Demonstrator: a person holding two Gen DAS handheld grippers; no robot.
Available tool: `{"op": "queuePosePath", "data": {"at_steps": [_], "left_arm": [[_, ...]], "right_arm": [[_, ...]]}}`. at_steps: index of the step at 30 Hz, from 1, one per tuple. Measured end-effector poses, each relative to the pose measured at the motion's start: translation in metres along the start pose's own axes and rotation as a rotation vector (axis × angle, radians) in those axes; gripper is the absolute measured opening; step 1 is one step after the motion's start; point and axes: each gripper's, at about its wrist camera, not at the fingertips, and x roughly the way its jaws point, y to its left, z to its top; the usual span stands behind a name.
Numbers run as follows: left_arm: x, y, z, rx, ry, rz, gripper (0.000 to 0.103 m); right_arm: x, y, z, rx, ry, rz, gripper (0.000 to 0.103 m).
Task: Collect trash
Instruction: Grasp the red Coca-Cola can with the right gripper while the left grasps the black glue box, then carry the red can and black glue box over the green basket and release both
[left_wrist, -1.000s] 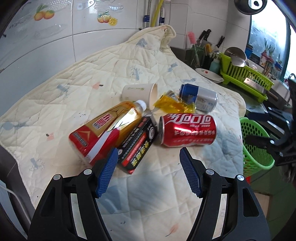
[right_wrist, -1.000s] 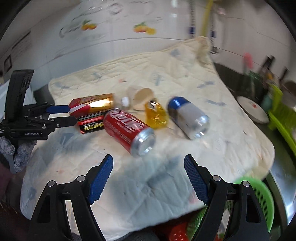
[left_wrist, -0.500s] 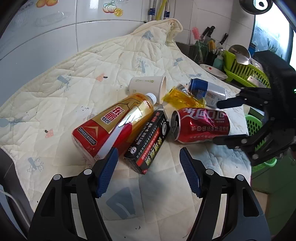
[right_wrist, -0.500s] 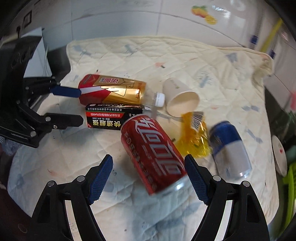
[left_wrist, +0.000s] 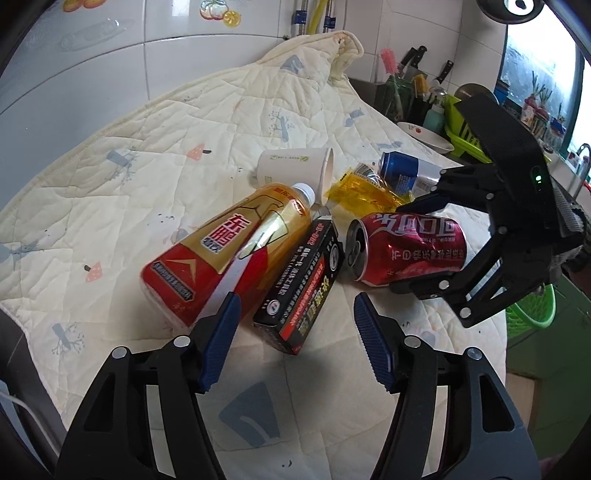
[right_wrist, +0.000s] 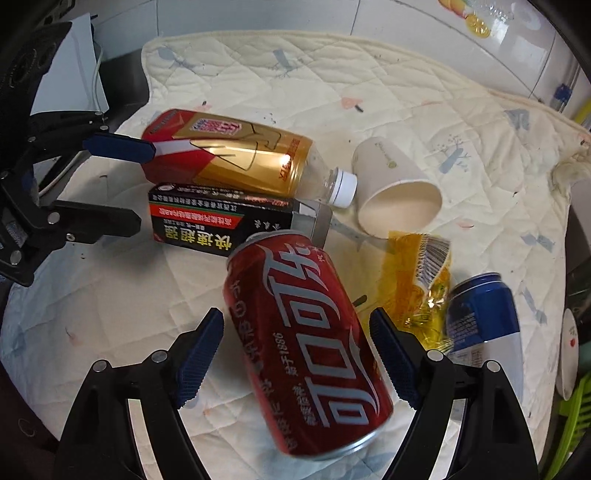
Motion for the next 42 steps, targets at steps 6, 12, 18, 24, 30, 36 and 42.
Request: {"op": "queuePosePath", "data": {"at_steps": [6, 12, 18, 24, 30, 36, 42], "left_arm": [[0.012, -0.007, 0.007, 0.027, 0.015, -0.010, 0.060], [0.028, -0.010, 0.012, 0.058, 0.043, 0.010, 0.060], [0.044, -0.020, 0.012, 0.133, 0.064, 0.062, 0.060], [0.057, -0.031, 0.012, 0.219, 0.075, 0.101, 0.060], [0.068, -0.039, 0.010, 0.286, 0.102, 0.130, 0.058], [0.072, -0.033, 0.011, 0.237, 0.122, 0.122, 0.035], [0.067, -0.039, 0.009, 0.220, 0.108, 0.112, 0.018]], "right_arm": [[-0.001, -0.001, -0.012, 0.026, -0.018, -0.002, 0.069], [-0.018, -0.002, -0.030, 0.102, -0.047, -0.007, 0.062], [-0.041, -0.001, -0.050, 0.199, -0.095, -0.009, 0.062], [-0.067, 0.003, -0.073, 0.291, -0.139, 0.000, 0.062], [-0.084, 0.007, -0.092, 0.363, -0.169, 0.000, 0.062], [-0.091, 0.008, -0.111, 0.433, -0.185, -0.006, 0.062], [-0.097, 0.012, -0.128, 0.482, -0.198, -0.020, 0.062]]}}
